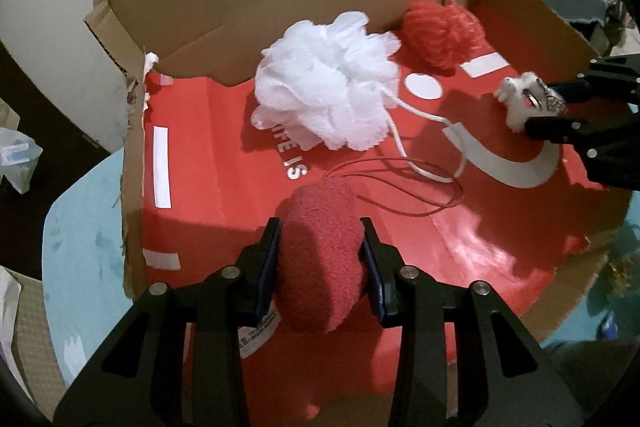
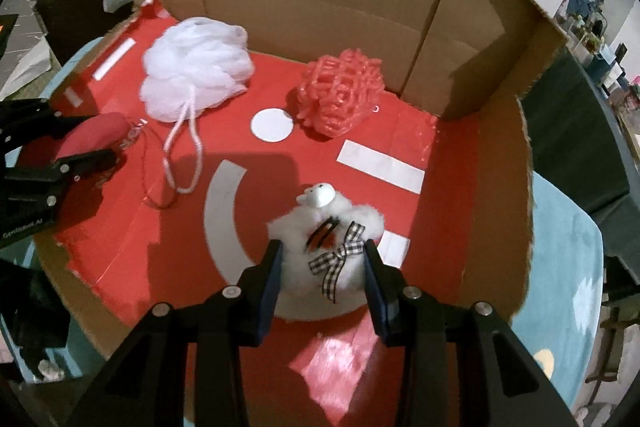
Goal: Organize soft objects
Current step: 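Lower both items onto the box floor and open both tools, then lift both tools up and back away from the box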
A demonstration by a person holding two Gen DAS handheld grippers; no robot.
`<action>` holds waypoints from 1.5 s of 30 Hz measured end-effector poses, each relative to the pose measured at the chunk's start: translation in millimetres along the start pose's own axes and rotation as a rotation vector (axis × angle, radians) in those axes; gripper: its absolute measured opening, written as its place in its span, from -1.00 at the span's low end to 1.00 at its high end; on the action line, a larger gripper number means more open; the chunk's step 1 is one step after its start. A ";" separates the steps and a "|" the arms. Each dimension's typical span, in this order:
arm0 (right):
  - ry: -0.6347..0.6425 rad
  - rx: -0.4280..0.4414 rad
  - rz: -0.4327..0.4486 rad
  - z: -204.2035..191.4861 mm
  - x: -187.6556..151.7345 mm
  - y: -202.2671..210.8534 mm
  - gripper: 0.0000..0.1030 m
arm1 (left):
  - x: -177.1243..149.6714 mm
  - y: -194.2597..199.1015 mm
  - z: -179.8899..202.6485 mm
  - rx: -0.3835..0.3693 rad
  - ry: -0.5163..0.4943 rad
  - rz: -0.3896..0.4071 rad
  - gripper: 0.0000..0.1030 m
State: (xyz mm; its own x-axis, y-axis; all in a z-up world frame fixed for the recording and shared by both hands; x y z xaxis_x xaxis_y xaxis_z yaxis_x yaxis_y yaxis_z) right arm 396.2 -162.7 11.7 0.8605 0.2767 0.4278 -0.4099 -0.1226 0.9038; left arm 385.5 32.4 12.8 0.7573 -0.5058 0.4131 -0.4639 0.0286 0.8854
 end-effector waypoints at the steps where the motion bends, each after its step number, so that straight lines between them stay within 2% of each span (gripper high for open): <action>1: -0.007 -0.004 -0.006 0.2 2.8 -3.1 -0.20 | 0.4 -2.8 -1.8 0.004 0.005 -0.008 -0.30; 9: -0.044 -0.027 -0.038 4.6 16.2 -16.8 -0.19 | 0.5 -13.3 -5.8 0.034 0.009 -0.034 -0.28; 19: -0.057 -0.034 -0.051 7.0 21.0 -25.9 -0.17 | 7.3 -13.8 -1.5 0.051 -0.011 -0.027 -0.26; 22: -0.059 -0.032 -0.050 14.7 22.0 -32.2 -0.16 | 8.7 -13.0 1.0 0.050 -0.017 -0.020 -0.04; 23: -0.057 -0.034 -0.050 15.1 21.9 -32.6 -0.13 | 9.0 -12.6 2.3 0.053 -0.022 -0.015 0.02; 29: -0.053 -0.054 -0.043 13.8 22.2 -31.3 0.08 | 10.7 -6.1 7.6 0.051 -0.032 0.002 0.10; 36: -0.035 -0.051 -0.027 9.8 17.3 -24.1 0.20 | 12.1 16.3 8.5 0.053 -0.012 0.047 0.26; 43: -0.038 -0.029 0.046 2.2 10.1 11.8 0.44 | 6.4 66.8 18.2 0.056 0.030 0.149 0.36; 45: -0.042 -0.023 0.081 0.2 6.7 29.0 0.54 | 2.0 83.0 21.2 0.056 0.048 0.190 0.48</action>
State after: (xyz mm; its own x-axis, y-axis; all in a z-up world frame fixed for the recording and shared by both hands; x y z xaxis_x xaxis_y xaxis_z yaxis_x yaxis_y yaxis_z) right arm 390.1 -164.6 40.8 0.8361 0.2262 0.4997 -0.4848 -0.1213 0.8662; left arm 338.8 15.5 82.6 0.6743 -0.4539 0.5825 -0.6244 0.0708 0.7779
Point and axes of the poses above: each gripper's, at about its wrist camera, not at the fingertips, and y roughly against the way its jaws point, z to its right, x to its top, the point moved 5 cm from there along -y, roughly the way its jaws point, and after that the axes turned 10 degrees about -y, right-handed, at the moved point
